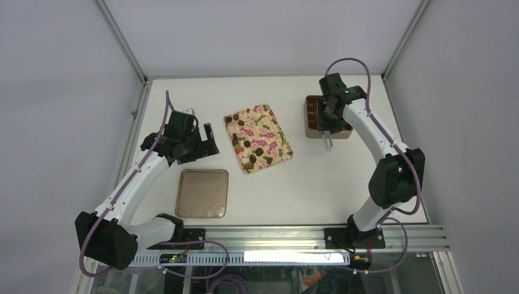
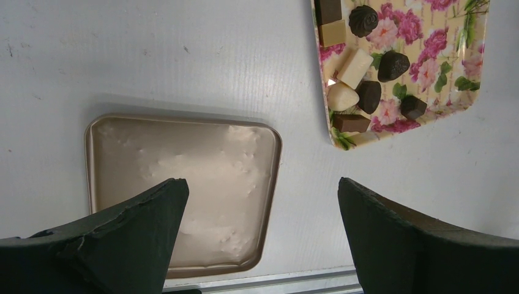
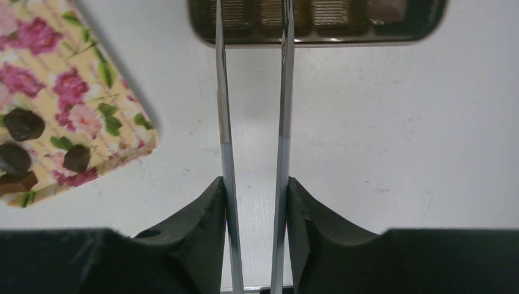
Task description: Pack the chocolate
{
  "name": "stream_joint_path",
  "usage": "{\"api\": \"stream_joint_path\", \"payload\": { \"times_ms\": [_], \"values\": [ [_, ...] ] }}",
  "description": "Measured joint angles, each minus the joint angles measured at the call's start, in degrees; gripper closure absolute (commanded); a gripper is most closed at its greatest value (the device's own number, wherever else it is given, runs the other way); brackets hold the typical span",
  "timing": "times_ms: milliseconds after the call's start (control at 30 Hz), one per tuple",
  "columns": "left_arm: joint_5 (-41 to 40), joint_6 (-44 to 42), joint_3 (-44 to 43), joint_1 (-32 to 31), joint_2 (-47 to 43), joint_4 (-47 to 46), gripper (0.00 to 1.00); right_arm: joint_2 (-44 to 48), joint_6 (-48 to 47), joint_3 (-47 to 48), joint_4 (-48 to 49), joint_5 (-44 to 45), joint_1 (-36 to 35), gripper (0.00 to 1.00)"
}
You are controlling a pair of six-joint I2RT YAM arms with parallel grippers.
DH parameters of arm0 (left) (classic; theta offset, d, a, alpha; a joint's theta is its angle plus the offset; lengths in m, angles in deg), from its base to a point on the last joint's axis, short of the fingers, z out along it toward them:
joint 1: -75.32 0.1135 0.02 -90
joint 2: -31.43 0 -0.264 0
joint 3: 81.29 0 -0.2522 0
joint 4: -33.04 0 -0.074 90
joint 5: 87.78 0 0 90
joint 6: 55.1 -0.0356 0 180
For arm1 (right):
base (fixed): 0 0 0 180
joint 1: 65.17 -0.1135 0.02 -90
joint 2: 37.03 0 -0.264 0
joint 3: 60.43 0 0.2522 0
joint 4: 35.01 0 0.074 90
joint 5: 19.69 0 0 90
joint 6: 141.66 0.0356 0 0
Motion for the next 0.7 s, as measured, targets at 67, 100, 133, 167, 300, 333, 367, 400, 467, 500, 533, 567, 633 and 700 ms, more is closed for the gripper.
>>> {"api": "stream_joint_path", "payload": {
  "times_ms": [67,100,133,167,300,333,367,400,467,500,533,567,633,700],
  "values": [
    [0.0,0.0,0.0,0.0,0.0,0.0,0.01,1.0,0.0,-1.3,0.0,-0.1,3.8,1.00],
    [0.0,0.0,0.0,0.0,0.0,0.0,0.01,1.4,-0.1,-1.9,0.0,-0.2,5.3,1.00],
    [0.0,0.0,0.0,0.0,0.0,0.0,0.01,1.7,-0.2,-2.5,-0.2,-0.5,7.0,1.00],
    [0.0,0.0,0.0,0.0,0.0,0.0,0.01,1.9,-0.3,-2.9,-0.3,-0.8,8.4,1.00],
    [0.0,0.0,0.0,0.0,0.0,0.0,0.01,1.9,-0.9,-4.0,-0.5,-2.4,12.3,1.00],
    [0.0,0.0,0.0,0.0,0.0,0.0,0.01,1.8,-1.0,-4.1,-0.6,-3.1,13.1,1.00],
    [0.0,0.0,0.0,0.0,0.0,0.0,0.01,1.7,-1.1,-4.1,-0.6,-3.5,13.5,1.00],
    [0.0,0.0,0.0,0.0,0.0,0.0,0.01,1.5,-1.2,-4.1,-0.6,-3.9,13.8,1.00],
    [0.0,0.0,0.0,0.0,0.0,0.0,0.01,1.1,-1.4,-4.1,-0.6,-4.6,14.1,0.99],
    [0.0,0.0,0.0,0.0,0.0,0.0,0.01,0.9,-1.4,-4.1,-0.6,-5.1,14.3,0.99],
    [0.0,0.0,0.0,0.0,0.0,0.0,0.01,0.6,-1.5,-4.1,-0.6,-5.5,14.4,0.98],
    [0.0,0.0,0.0,0.0,0.0,0.0,0.01,0.3,-1.5,-4.1,-0.6,-5.8,14.5,0.98],
    [0.0,0.0,0.0,0.0,0.0,0.0,0.01,0.0,-1.5,-4.1,-0.7,-6.3,14.6,0.96],
    [0.0,0.0,0.0,0.0,0.0,0.0,0.01,-0.2,-1.5,-4.1,-0.7,-6.7,14.8,0.95]
  ]
}}
